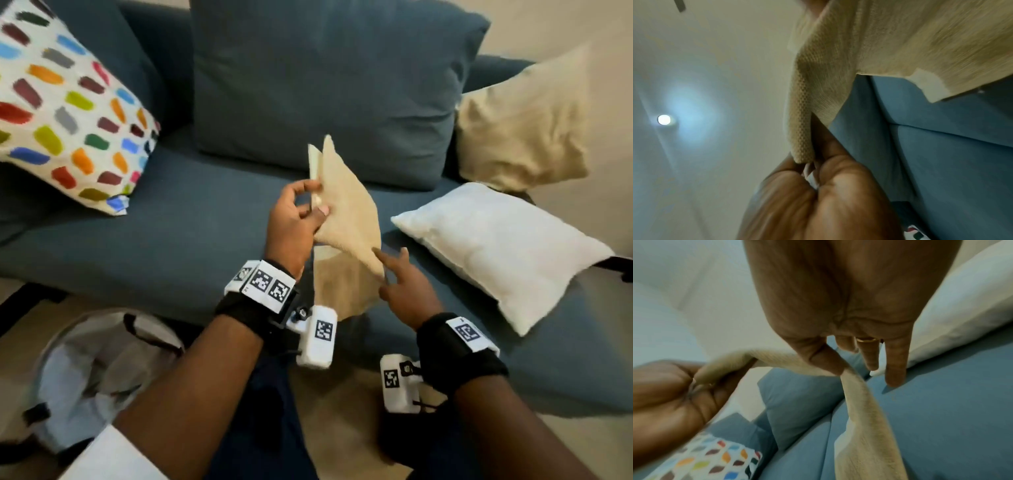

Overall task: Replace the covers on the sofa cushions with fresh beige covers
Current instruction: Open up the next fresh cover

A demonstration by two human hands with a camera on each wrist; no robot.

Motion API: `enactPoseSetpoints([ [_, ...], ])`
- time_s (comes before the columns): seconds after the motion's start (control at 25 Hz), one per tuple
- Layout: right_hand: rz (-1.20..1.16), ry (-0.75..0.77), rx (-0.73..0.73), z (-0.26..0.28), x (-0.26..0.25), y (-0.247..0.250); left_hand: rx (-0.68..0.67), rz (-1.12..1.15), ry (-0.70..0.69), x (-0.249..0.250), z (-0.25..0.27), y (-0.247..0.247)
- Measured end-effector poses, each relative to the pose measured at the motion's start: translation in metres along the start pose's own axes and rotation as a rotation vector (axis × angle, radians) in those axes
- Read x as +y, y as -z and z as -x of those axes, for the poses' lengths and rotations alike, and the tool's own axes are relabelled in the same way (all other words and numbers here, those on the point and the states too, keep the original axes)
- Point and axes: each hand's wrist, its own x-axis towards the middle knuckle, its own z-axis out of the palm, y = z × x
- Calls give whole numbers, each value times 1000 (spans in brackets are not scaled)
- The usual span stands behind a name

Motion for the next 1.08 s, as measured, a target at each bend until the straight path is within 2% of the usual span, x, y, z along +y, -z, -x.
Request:
enactPoseSetpoints([
  [0.08,-339,-12,106,5,18,13,-134,-178,-5,-30,12,-27],
  [0.16,-647,-40,145,16,19,21,-247,-318,-8,-58,34,-42],
  [0.2,-691,-38,137,18,21,23,-297,-340,-5,-70,46,-49],
  [0.32,-517,-40,163,16,35,11,-423,-351,33,-94,71,-61],
  [0.36,-538,-51,194,16,39,7,-440,-354,53,-99,73,-61],
  [0.48,-804,-143,201,23,43,0,-448,-247,192,-106,70,-51],
  [0.64,-1046,-160,265,29,45,3,-289,-284,230,-104,62,-39],
  [0.72,-1093,-142,324,26,46,9,-250,-473,189,-92,63,-32],
  [0.84,-1053,-62,345,16,37,31,-368,-946,63,-61,82,-19],
  [0.88,-1017,-27,337,12,30,43,-459,-978,93,-49,89,-16],
  [0.96,-950,37,312,3,13,67,-620,-800,300,-21,99,-16],
  [1.0,-917,80,300,-1,5,79,-632,-721,348,-10,97,-17],
  [1.04,-883,130,288,-4,-4,90,-591,-682,302,0,87,-17],
  [1.08,-847,186,272,-7,-12,99,-512,-663,191,9,74,-16],
])
